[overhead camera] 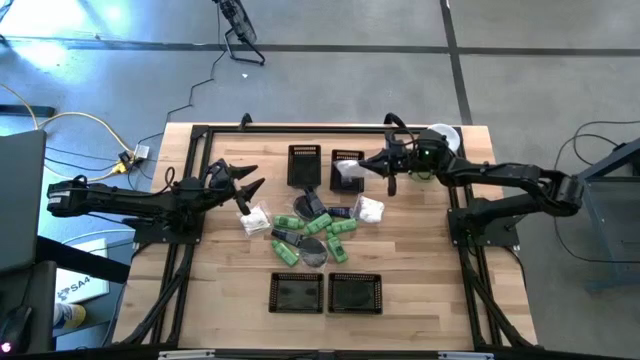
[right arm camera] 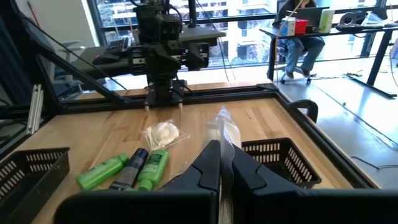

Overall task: Pick & Place Travel size toiletries
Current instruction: Put the cotton pack into the top left black bin

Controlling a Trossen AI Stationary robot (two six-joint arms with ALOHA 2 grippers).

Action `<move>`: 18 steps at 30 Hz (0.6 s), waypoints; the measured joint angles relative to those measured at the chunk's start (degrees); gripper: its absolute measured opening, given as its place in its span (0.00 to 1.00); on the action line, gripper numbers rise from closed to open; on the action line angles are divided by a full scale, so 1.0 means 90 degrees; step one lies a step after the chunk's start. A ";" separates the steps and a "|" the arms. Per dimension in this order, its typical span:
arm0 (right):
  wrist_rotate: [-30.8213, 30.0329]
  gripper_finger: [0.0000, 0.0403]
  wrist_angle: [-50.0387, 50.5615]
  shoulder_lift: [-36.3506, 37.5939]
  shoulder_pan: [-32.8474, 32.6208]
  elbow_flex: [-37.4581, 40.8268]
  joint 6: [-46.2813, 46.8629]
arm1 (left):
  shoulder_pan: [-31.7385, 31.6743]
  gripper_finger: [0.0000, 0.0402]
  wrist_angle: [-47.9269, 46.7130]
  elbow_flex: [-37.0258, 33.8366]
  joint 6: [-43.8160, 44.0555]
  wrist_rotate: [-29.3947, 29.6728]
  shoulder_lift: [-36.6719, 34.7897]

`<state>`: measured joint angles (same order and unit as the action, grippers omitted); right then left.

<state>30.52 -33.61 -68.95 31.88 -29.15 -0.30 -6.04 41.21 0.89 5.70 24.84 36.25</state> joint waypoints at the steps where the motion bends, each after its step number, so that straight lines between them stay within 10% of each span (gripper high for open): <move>1: 0.0048 0.00 -0.0005 0.0000 0.0053 0.0000 0.0000 | -0.0004 0.57 -0.0009 0.0021 -0.0004 0.0048 0.0002; 18: 0.0348 0.00 -0.0010 0.0002 0.0222 0.0000 0.0019 | -0.1885 0.57 0.0670 0.0330 0.0256 -0.1702 0.1641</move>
<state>33.65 -33.69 -68.93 33.88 -29.15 -0.12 -23.01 47.24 3.86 8.01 9.52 51.02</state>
